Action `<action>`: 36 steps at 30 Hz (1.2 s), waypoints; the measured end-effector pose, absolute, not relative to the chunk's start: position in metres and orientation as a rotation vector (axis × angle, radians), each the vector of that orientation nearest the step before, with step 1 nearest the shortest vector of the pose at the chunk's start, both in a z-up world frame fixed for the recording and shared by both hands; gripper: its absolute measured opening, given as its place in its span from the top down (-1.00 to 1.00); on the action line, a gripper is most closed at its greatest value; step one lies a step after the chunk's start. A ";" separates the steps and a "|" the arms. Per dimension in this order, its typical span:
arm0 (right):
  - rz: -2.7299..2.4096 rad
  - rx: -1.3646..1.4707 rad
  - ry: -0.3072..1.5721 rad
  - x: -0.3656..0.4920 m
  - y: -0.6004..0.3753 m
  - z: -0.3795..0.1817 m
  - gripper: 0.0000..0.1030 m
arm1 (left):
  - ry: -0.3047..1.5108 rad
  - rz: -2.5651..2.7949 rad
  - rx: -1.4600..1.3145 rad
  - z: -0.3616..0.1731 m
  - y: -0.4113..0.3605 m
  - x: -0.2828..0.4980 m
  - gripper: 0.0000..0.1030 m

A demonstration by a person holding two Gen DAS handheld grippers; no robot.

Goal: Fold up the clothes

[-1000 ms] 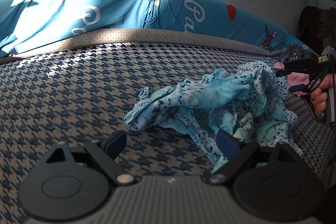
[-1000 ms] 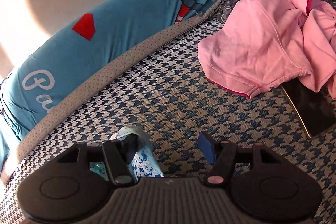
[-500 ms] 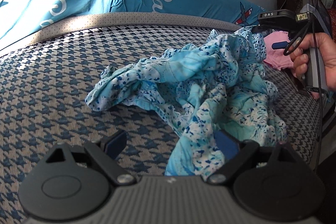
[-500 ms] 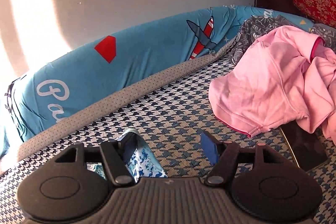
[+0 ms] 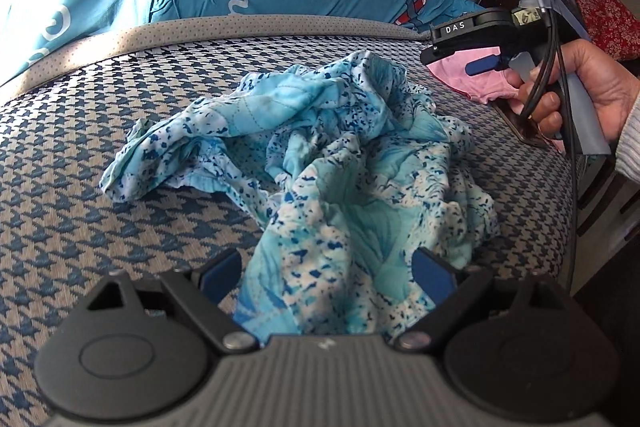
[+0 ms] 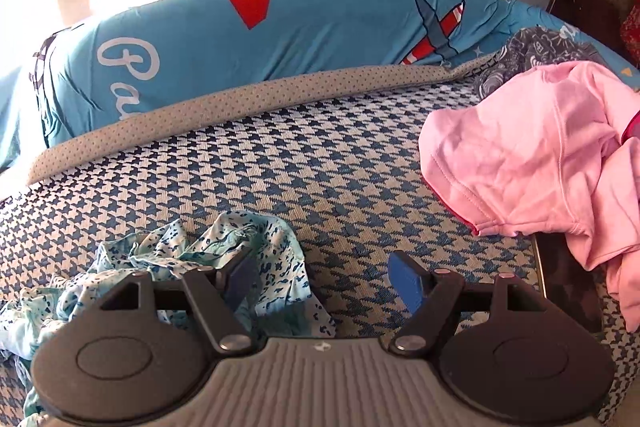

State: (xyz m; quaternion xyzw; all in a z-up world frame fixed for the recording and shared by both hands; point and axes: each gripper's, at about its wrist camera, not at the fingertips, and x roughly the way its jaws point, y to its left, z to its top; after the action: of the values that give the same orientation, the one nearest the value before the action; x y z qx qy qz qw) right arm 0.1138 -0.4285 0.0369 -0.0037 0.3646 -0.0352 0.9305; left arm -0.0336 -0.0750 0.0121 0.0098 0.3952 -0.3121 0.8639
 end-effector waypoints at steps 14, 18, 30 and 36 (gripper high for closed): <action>0.649 -0.326 0.653 0.063 -0.273 0.020 -0.40 | 0.886 -0.625 0.018 0.003 -0.076 -0.032 -0.19; 0.698 -0.444 0.673 0.056 -0.250 0.002 -0.41 | 0.890 -0.622 0.007 0.005 -0.074 -0.032 0.11; 0.440 -0.189 0.633 0.095 -0.259 0.008 0.90 | 0.869 -0.516 0.025 0.008 -0.065 -0.032 0.50; 0.229 0.185 0.455 0.116 -0.319 0.053 0.90 | 0.803 -0.252 0.035 0.021 -0.030 -0.005 0.52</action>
State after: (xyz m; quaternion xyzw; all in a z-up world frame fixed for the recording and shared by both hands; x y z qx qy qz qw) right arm 0.1160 -0.3186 0.0534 0.0915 0.2248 0.1129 0.9635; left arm -0.0051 -0.0297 0.0214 0.0168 0.3897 -0.1225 0.9126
